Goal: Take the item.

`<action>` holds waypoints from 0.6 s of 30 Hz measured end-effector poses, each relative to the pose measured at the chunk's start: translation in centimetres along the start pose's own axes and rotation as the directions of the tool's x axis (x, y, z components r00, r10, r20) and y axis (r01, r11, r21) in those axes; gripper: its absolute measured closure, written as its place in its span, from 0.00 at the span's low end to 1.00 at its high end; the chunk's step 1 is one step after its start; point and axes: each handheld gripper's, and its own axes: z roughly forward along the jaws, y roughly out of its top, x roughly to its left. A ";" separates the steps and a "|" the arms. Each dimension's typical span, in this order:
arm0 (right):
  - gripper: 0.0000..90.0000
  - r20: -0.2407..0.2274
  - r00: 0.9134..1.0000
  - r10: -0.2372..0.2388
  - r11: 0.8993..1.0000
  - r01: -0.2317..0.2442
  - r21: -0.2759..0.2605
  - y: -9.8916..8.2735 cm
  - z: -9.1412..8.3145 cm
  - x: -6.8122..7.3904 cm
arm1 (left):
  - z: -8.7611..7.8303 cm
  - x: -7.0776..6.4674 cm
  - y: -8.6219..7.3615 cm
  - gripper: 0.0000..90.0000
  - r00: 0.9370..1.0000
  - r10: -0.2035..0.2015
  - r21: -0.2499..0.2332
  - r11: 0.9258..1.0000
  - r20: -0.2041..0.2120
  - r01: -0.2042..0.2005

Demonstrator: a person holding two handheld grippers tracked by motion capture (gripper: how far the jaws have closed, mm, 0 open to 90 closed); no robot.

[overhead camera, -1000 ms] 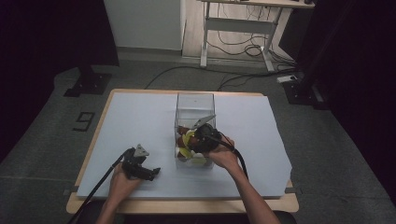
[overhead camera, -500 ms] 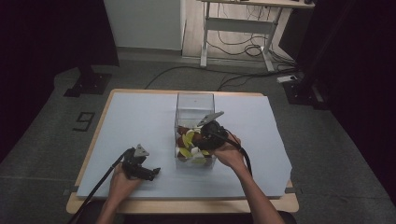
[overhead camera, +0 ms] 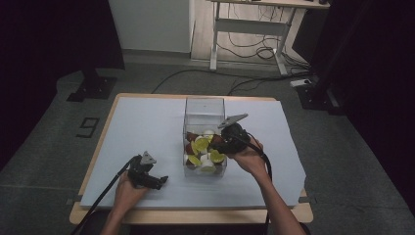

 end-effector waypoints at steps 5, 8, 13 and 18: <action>0.63 0.020 1.000 0.020 1.000 -0.020 -0.009 -0.4 -0.7 -0.8 | 0.0 0.0 0.0 0.00 1.000 0.000 0.000 1.000 0.000 0.000; 0.63 0.033 0.999 0.033 0.999 -0.032 -0.021 -0.8 -1.5 -1.5 | 0.0 0.0 0.0 0.00 1.000 0.000 -0.001 1.000 -0.001 0.000; 0.63 0.053 0.997 0.051 0.998 -0.050 -0.029 -1.2 -2.1 -2.2 | 0.0 0.0 0.0 0.00 1.000 0.000 0.000 1.000 0.000 0.000; 0.63 0.077 0.994 0.081 0.996 -0.079 -0.029 -2.1 -2.6 -3.4 | 0.0 0.0 0.0 0.00 1.000 -0.001 0.000 1.000 -0.001 0.001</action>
